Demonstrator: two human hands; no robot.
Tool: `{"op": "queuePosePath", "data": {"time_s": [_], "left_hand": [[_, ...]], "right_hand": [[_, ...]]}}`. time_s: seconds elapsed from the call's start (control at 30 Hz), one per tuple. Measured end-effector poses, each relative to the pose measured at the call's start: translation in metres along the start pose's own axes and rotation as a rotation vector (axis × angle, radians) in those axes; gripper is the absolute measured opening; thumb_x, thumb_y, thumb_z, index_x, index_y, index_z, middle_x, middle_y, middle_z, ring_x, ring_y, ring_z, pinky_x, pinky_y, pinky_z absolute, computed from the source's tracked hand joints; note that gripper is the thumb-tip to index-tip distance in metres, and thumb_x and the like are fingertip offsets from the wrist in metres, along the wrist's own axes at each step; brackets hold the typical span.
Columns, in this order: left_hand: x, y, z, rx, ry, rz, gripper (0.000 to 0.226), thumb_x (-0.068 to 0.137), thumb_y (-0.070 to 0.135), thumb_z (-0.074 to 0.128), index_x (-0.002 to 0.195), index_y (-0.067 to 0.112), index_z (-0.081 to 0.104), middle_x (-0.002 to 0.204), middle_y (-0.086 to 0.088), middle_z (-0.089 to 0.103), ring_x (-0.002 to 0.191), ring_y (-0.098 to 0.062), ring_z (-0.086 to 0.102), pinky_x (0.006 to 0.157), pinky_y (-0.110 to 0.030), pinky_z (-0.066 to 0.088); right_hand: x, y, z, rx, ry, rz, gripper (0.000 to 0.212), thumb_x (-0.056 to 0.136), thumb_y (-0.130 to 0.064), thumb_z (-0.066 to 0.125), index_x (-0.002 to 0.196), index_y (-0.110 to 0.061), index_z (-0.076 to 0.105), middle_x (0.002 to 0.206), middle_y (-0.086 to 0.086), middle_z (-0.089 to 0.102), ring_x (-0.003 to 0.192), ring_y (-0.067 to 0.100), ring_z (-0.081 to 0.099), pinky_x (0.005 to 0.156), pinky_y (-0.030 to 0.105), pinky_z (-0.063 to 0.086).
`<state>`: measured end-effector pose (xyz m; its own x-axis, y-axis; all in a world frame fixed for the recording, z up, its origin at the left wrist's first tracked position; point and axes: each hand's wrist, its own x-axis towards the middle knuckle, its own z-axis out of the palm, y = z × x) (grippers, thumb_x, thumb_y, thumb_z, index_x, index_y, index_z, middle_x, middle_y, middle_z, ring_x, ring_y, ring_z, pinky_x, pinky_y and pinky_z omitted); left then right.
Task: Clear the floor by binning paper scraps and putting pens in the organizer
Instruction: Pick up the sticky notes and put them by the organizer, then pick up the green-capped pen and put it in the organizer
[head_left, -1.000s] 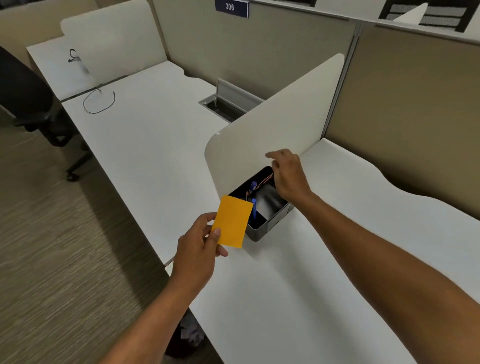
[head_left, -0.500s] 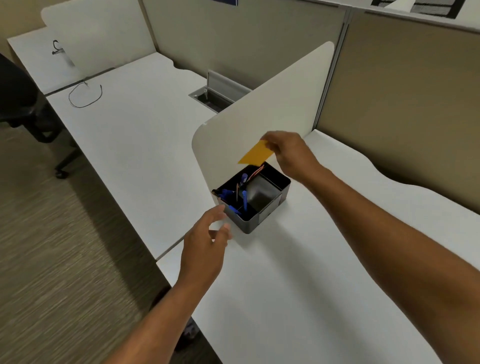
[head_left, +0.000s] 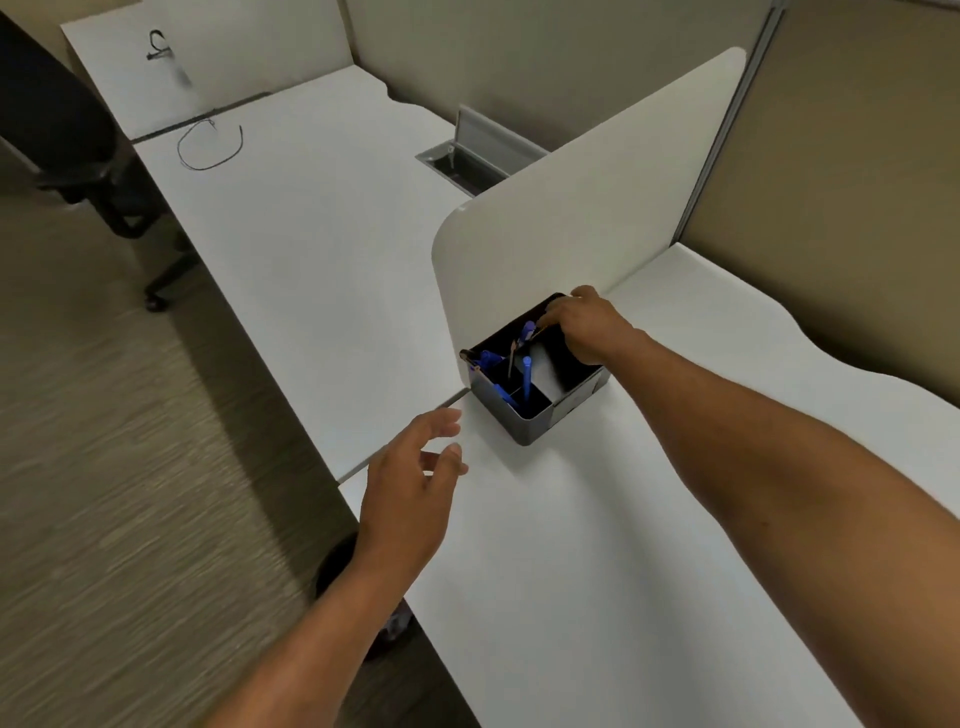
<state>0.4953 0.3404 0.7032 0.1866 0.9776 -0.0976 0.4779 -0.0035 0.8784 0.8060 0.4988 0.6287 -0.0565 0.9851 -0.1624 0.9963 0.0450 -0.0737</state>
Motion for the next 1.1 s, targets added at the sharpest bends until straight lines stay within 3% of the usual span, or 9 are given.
{"op": "queuePosePath", "data": {"time_s": [0.07,0.13,0.23,0.33,0.5,0.63,0.77,0.93,1.1], "left_hand": [[-0.003,-0.005,0.0,-0.024,0.004,-0.013,0.026,0.102,0.02,0.057,0.121,0.037,0.063,0.118,0.022,0.066,0.09,-0.005,0.072,0.084,-0.042,0.063],[-0.008,-0.011,-0.002,-0.055,0.01,-0.024,0.027,0.102,0.018,0.057,0.122,0.036,0.064,0.117,0.021,0.066,0.088,-0.005,0.073,0.083,-0.04,0.063],[-0.015,-0.025,-0.01,-0.078,0.042,-0.046,0.027,0.102,0.018,0.058,0.121,0.036,0.065,0.117,0.021,0.067,0.088,-0.005,0.073,0.081,-0.035,0.064],[-0.023,-0.049,-0.024,-0.08,0.1,-0.072,0.027,0.101,0.016,0.058,0.12,0.034,0.066,0.114,0.018,0.068,0.086,-0.007,0.072,0.075,-0.027,0.062],[-0.04,-0.121,-0.063,0.039,0.207,-0.092,0.027,0.098,0.011,0.057,0.116,0.028,0.067,0.106,0.009,0.07,0.086,-0.012,0.07,0.076,-0.029,0.06],[-0.066,-0.209,-0.107,0.151,0.261,-0.177,0.025,0.093,0.011,0.059,0.111,0.025,0.069,0.105,0.005,0.073,0.086,-0.01,0.068,0.081,-0.034,0.058],[-0.102,-0.306,-0.138,0.139,0.284,-0.317,0.023,0.094,0.012,0.058,0.111,0.021,0.069,0.102,0.003,0.074,0.083,-0.012,0.069,0.078,-0.036,0.059],[-0.163,-0.463,-0.16,0.133,0.221,-0.416,0.024,0.095,0.01,0.058,0.115,0.019,0.069,0.103,0.003,0.073,0.084,-0.013,0.069,0.078,-0.036,0.059],[-0.199,-0.618,-0.162,0.205,0.071,-0.434,0.028,0.093,0.012,0.058,0.118,0.019,0.069,0.105,0.003,0.072,0.091,-0.012,0.067,0.082,-0.028,0.053]], "right_hand": [[-0.007,-0.005,0.005,0.068,-0.013,0.051,0.068,0.091,0.006,0.041,0.149,-0.028,0.051,0.154,0.0,0.051,0.14,0.037,0.038,0.108,0.046,0.044],[-0.018,-0.014,0.002,0.309,0.196,0.189,0.07,0.091,0.008,0.037,0.151,-0.024,0.048,0.154,0.01,0.051,0.145,0.037,0.039,0.116,0.042,0.039],[-0.052,-0.057,-0.027,0.81,0.714,0.452,0.059,0.093,0.007,0.032,0.137,-0.021,0.059,0.134,0.003,0.065,0.126,0.022,0.058,0.103,0.023,0.043],[-0.106,-0.135,-0.046,1.068,0.921,0.409,0.041,0.096,0.001,0.039,0.119,-0.023,0.062,0.112,-0.005,0.07,0.108,0.012,0.063,0.091,0.023,0.05],[-0.176,-0.284,0.02,1.189,0.508,0.091,0.028,0.098,-0.003,0.05,0.118,-0.018,0.064,0.109,-0.004,0.068,0.099,0.009,0.067,0.082,0.018,0.056],[-0.2,-0.378,0.108,1.095,0.132,0.011,0.03,0.096,-0.006,0.054,0.122,-0.018,0.063,0.117,-0.004,0.066,0.109,0.006,0.062,0.095,0.023,0.053],[-0.21,-0.436,0.211,0.962,-0.289,0.026,0.029,0.099,-0.008,0.053,0.125,-0.013,0.064,0.12,0.005,0.066,0.109,0.018,0.064,0.095,0.034,0.053],[-0.239,-0.499,0.374,0.733,-0.666,0.13,0.025,0.102,-0.008,0.05,0.119,-0.011,0.068,0.119,0.01,0.071,0.109,0.028,0.067,0.08,0.019,0.04],[-0.268,-0.564,0.543,0.51,-0.892,0.095,0.025,0.102,-0.011,0.049,0.12,-0.006,0.066,0.125,0.017,0.067,0.113,0.036,0.065,0.098,0.041,0.054]]}}
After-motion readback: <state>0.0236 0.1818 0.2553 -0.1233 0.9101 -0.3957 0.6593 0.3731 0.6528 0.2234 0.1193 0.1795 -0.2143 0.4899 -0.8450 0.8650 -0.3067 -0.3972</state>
